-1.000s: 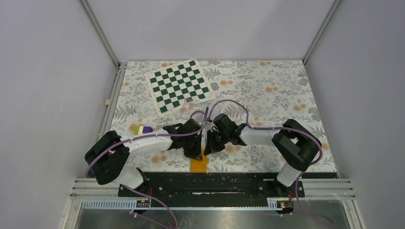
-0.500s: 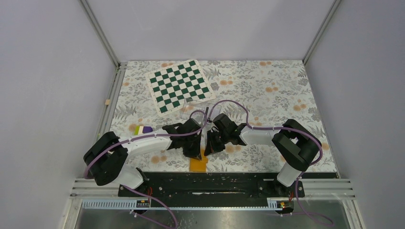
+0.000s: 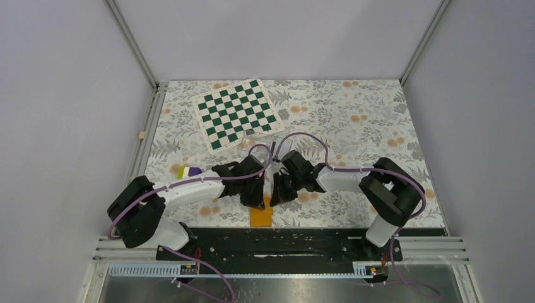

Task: Put the credit cards into the card holder
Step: Close the card holder at the center of the board.

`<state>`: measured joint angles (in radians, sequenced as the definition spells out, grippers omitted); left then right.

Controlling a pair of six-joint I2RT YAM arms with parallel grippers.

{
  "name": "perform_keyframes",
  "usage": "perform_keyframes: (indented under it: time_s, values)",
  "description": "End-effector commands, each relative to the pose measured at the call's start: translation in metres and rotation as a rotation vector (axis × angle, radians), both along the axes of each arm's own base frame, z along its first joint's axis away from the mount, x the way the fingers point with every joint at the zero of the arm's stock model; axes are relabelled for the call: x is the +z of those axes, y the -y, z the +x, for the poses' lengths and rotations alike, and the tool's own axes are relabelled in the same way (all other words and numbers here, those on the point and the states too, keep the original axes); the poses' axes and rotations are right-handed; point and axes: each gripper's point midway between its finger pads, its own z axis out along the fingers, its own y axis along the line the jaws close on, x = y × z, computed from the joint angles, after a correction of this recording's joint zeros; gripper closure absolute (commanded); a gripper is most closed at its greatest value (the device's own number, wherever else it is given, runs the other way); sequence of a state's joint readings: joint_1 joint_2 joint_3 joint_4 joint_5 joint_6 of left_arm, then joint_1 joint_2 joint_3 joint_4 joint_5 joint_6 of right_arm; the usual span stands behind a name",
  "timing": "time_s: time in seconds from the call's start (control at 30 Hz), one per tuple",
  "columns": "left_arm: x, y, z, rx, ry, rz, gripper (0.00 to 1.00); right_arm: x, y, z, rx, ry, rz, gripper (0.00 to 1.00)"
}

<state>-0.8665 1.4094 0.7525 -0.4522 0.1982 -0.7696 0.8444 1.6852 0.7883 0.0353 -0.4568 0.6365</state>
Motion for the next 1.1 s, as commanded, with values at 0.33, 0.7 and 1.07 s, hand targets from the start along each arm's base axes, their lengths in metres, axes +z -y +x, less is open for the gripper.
perform_keyframes:
  time_s: [0.33,0.7,1.07]
  values:
    - [-0.008,-0.008,0.008,-0.023,0.017,0.08,1.0,0.013,-0.012,0.003,0.028,0.027,0.032,1.0]
    - [-0.005,-0.012,0.006,-0.029,0.013,0.098,1.0,0.045,-0.018,0.0,0.015,0.044,0.135,1.0]
    - [-0.007,-0.01,-0.001,-0.028,0.003,0.08,1.0,0.035,-0.034,0.015,-0.006,0.02,0.113,1.0]
